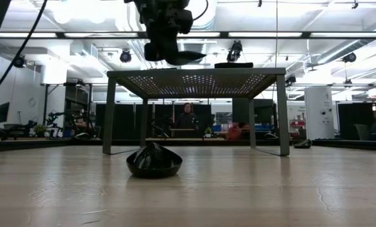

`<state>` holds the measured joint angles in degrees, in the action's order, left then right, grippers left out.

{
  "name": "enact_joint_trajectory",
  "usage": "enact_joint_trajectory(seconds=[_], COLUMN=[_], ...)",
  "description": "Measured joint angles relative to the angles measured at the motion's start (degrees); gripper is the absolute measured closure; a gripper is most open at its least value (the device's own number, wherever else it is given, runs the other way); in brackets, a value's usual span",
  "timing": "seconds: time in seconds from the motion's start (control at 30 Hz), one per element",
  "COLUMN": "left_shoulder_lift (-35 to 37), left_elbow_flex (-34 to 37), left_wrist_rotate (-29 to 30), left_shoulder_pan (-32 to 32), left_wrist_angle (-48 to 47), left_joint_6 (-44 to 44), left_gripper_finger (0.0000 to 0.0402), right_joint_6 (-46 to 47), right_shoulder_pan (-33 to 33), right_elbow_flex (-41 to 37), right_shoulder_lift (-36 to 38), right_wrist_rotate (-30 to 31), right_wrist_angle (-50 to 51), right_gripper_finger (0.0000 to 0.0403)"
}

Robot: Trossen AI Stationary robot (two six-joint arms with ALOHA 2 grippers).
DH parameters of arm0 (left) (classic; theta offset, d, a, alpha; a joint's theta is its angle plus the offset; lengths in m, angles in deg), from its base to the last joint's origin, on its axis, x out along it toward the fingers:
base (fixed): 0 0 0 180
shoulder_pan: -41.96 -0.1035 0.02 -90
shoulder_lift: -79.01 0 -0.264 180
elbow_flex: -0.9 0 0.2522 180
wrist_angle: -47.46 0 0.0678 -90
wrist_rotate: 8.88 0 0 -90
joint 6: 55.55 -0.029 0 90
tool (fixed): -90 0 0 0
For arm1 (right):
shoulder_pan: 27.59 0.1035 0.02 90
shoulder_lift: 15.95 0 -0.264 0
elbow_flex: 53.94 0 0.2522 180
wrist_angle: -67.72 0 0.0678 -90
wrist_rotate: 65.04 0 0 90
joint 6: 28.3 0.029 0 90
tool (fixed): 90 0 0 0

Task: Pick & Place Mini shaped plates
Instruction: Put the black drop shaped plate on the shelf

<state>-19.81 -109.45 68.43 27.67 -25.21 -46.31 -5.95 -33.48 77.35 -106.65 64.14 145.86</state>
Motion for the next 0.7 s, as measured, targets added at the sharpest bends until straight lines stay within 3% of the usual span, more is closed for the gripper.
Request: enact_joint_trajectory(seconds=[0.7], left_shoulder_lift=[-1.89], left_elbow_flex=[0.15], left_wrist_rotate=[4.76], left_shoulder_pan=[2.18], left_wrist_angle=[0.17], left_joint_6=[-1.65], left_gripper_finger=[0.0401], right_joint_6=[0.24], right_shoulder_pan=[0.02], right_elbow_flex=[0.0], right_shoulder_lift=[-0.26], right_wrist_rotate=[-0.17], right_wrist_angle=[-0.04], right_gripper_finger=[0.0179])
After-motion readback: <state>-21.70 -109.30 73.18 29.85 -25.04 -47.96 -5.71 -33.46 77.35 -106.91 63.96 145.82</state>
